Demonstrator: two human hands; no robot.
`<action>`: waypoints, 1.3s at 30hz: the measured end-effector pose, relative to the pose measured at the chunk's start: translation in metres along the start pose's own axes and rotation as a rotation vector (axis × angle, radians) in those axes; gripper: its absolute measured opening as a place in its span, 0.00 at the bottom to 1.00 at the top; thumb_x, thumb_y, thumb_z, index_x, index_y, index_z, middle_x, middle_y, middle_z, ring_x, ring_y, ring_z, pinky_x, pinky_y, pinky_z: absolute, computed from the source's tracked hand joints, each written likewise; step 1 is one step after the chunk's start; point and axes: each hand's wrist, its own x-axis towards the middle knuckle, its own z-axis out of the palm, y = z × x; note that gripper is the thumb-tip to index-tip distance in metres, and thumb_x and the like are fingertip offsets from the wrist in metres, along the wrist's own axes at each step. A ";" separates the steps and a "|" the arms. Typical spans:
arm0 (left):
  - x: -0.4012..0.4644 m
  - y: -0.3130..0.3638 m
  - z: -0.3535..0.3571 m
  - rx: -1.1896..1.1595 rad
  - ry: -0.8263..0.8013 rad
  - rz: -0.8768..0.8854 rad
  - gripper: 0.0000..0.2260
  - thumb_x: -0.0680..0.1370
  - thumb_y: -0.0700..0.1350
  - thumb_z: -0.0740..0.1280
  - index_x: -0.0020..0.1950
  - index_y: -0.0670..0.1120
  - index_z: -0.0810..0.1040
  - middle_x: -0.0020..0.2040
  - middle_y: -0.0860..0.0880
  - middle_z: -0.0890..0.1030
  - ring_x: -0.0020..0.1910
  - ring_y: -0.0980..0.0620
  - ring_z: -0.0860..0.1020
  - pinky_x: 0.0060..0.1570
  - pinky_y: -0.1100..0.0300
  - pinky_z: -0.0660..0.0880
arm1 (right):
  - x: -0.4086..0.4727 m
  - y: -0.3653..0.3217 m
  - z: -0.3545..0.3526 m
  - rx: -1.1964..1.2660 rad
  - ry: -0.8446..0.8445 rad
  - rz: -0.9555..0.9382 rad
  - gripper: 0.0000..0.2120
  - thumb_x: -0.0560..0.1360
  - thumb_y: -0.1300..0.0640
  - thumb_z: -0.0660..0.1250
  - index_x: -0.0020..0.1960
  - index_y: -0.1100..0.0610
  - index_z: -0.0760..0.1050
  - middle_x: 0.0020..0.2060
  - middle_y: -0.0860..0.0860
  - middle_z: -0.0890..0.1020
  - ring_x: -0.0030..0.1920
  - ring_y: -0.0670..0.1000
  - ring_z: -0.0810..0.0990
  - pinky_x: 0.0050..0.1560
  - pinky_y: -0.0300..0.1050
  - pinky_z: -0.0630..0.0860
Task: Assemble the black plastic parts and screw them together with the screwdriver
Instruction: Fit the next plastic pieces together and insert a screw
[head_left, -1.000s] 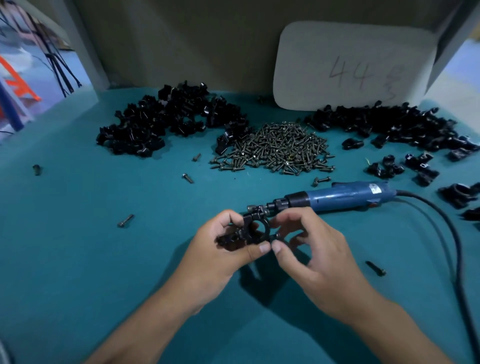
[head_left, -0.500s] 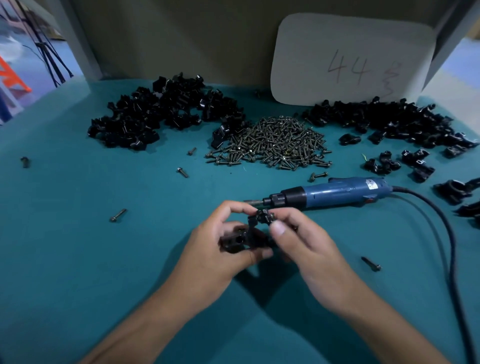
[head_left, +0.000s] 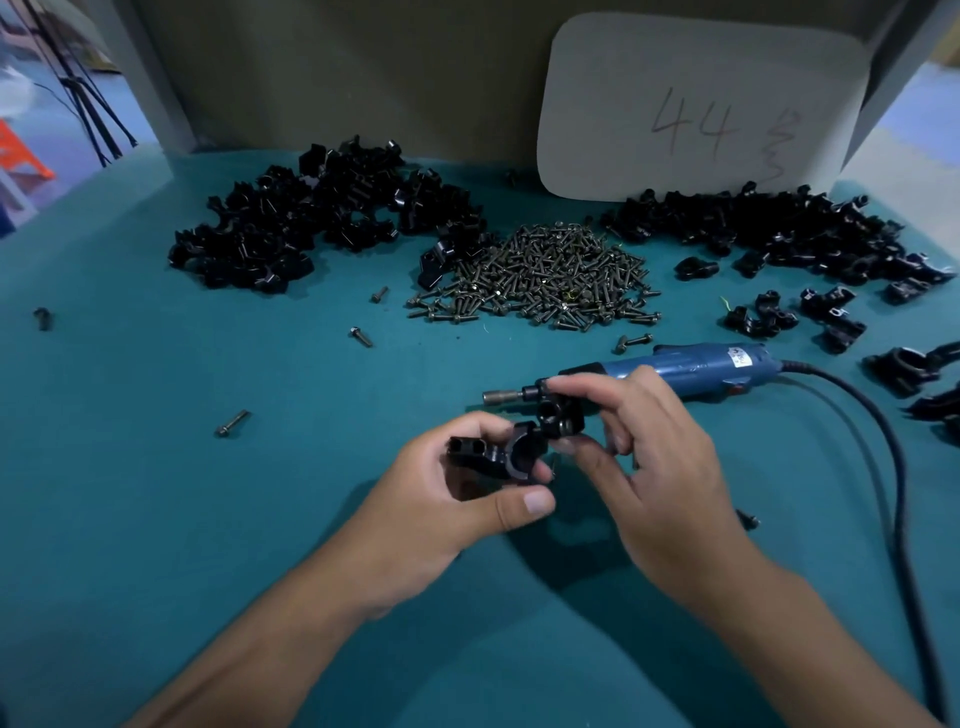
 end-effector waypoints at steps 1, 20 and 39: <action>0.000 -0.001 0.000 -0.012 0.001 0.003 0.11 0.71 0.43 0.78 0.49 0.53 0.81 0.48 0.51 0.86 0.48 0.58 0.83 0.49 0.68 0.76 | 0.000 0.001 -0.001 0.015 -0.016 0.024 0.20 0.78 0.56 0.69 0.68 0.47 0.73 0.42 0.34 0.66 0.43 0.39 0.70 0.47 0.28 0.66; -0.001 -0.006 -0.006 0.588 0.190 0.203 0.18 0.68 0.60 0.77 0.53 0.57 0.78 0.50 0.59 0.83 0.52 0.56 0.81 0.52 0.53 0.78 | -0.002 0.004 0.002 0.021 -0.248 0.087 0.08 0.83 0.45 0.56 0.47 0.46 0.67 0.42 0.37 0.68 0.44 0.39 0.70 0.45 0.31 0.65; 0.001 -0.010 -0.003 0.330 0.179 0.168 0.16 0.71 0.53 0.78 0.55 0.59 0.77 0.52 0.57 0.85 0.53 0.55 0.83 0.54 0.59 0.78 | 0.000 0.001 -0.004 0.130 -0.218 0.166 0.07 0.81 0.41 0.58 0.49 0.43 0.70 0.37 0.38 0.69 0.39 0.43 0.71 0.40 0.31 0.65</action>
